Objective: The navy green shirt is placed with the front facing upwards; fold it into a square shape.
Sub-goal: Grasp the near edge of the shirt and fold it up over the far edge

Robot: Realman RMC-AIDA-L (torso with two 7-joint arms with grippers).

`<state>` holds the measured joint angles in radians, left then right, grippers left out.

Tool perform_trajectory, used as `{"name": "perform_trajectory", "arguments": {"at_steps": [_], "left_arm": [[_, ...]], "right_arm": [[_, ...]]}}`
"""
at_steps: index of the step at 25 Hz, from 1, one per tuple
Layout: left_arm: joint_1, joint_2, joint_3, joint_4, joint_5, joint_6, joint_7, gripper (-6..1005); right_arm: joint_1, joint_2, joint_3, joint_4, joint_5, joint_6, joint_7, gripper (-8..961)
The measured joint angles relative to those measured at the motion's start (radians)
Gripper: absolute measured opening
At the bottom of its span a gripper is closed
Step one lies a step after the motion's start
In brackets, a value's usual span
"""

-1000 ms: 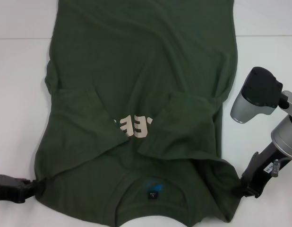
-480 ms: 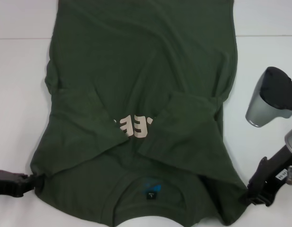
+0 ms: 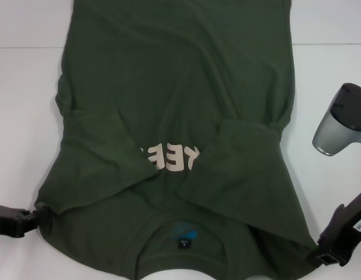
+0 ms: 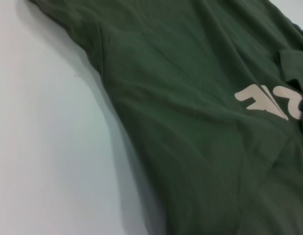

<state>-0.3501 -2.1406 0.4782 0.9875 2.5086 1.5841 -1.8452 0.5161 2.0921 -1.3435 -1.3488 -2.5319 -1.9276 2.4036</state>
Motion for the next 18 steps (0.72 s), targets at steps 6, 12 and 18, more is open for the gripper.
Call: {"name": "perform_trajectory", "arguments": {"at_steps": [6,12,18], "left_arm": [[0.001,0.004,0.0,-0.001,0.003,0.001,0.0,35],[-0.007,0.01,0.0,0.001,0.004,0.023,-0.023,35],[-0.015,0.013,-0.005,0.048,0.003,0.106,-0.063,35]], "right_arm": [[-0.017,-0.003,0.017,-0.007,-0.01,-0.01,0.029,51],[-0.046,-0.001,0.1,-0.014,0.01,-0.008,-0.039,52],[-0.076,-0.007,0.185,-0.031,0.058,-0.052,-0.105,54]]}}
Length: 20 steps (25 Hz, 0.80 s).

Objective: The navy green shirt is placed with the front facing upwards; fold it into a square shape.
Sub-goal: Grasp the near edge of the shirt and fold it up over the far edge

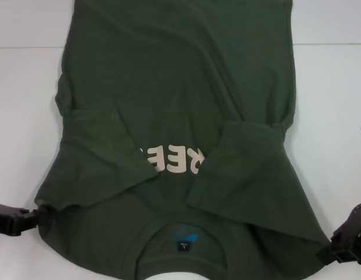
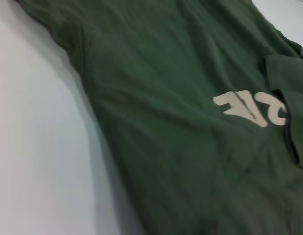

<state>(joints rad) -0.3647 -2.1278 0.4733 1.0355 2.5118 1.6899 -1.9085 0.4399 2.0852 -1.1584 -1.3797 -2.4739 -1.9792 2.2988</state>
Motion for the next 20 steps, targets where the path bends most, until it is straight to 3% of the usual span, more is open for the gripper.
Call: {"name": "perform_trajectory", "arguments": {"at_steps": [9,13,20], "left_arm": [[0.019,0.002,-0.006,0.092,0.039,0.145,-0.042,36],[0.015,0.002,-0.011,0.098,0.084,0.176,-0.051,35],[0.021,0.003,-0.022,0.105,0.106,0.204,-0.059,35]], "right_arm": [[-0.055,-0.016,-0.062,-0.052,-0.005,-0.013,-0.011,56],[-0.069,-0.024,-0.117,-0.052,-0.003,-0.014,-0.011,57],[-0.07,-0.024,-0.119,-0.056,0.002,-0.016,-0.017,59]]}}
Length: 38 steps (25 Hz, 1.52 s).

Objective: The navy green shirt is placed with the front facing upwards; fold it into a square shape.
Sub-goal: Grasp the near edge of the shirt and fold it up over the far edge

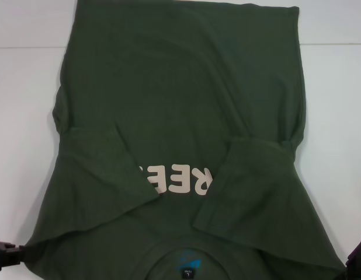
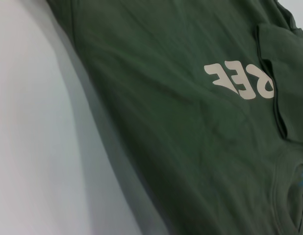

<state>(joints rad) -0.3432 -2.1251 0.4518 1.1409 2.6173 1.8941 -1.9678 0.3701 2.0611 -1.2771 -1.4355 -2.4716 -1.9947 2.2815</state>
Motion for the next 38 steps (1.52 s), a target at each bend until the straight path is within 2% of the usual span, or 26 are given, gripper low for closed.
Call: {"name": "perform_trajectory", "arguments": {"at_steps": [4,8,13,15,17,20,26,38], "left_arm": [[-0.008,0.001,-0.004,0.0,-0.006,0.004,0.002,35],[-0.033,0.01,-0.016,-0.005,-0.017,0.009,-0.012,34],[-0.086,0.038,-0.082,-0.034,-0.033,0.028,-0.02,34],[-0.108,0.045,-0.105,-0.037,-0.033,0.025,-0.022,35],[-0.125,0.047,-0.117,-0.038,-0.034,0.009,-0.028,35],[-0.149,0.047,-0.123,-0.039,-0.036,-0.028,-0.039,35],[-0.187,0.037,-0.113,-0.045,-0.051,-0.098,-0.043,35],[-0.252,0.032,-0.107,-0.094,-0.062,-0.254,-0.037,36]], "right_arm": [[0.003,-0.008,0.025,-0.008,0.027,0.0,-0.019,60],[0.009,-0.038,0.066,-0.009,0.092,0.002,-0.042,61],[0.017,-0.086,0.142,-0.01,0.165,0.002,-0.073,62],[0.026,-0.095,0.174,-0.009,0.184,0.003,-0.089,62],[0.042,-0.096,0.221,-0.006,0.191,0.006,-0.116,63],[0.07,-0.086,0.284,0.0,0.188,0.016,-0.154,64],[0.111,-0.071,0.367,0.023,0.185,0.079,-0.214,65],[0.132,-0.068,0.428,0.131,0.19,0.28,-0.289,68]]}}
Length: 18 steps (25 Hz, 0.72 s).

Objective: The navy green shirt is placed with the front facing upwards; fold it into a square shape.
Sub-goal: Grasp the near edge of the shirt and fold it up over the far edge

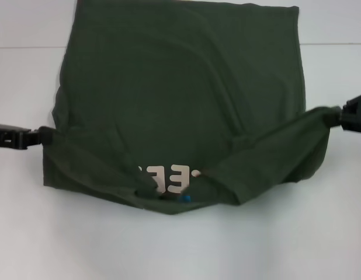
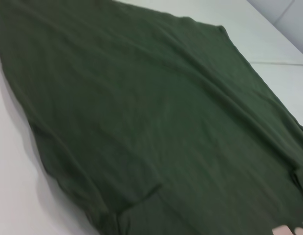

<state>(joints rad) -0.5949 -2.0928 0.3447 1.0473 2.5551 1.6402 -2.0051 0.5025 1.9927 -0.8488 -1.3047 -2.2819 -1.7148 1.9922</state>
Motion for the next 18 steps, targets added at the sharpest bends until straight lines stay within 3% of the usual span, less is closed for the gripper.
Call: {"name": "perform_trajectory", "arguments": {"at_steps": [4,13,18], "left_arm": [[-0.017,-0.005,0.036,-0.028,-0.009,-0.07,0.004,36],[-0.028,-0.021,0.15,-0.053,-0.073,-0.229,0.003,35],[-0.036,-0.021,0.153,-0.066,-0.091,-0.305,0.004,35]], "right_arm": [[0.006,0.0,0.021,0.032,0.003,0.065,-0.015,69],[0.024,0.024,0.031,0.121,0.004,0.233,-0.062,71],[0.036,0.012,0.04,0.181,0.003,0.293,-0.061,72]]}}
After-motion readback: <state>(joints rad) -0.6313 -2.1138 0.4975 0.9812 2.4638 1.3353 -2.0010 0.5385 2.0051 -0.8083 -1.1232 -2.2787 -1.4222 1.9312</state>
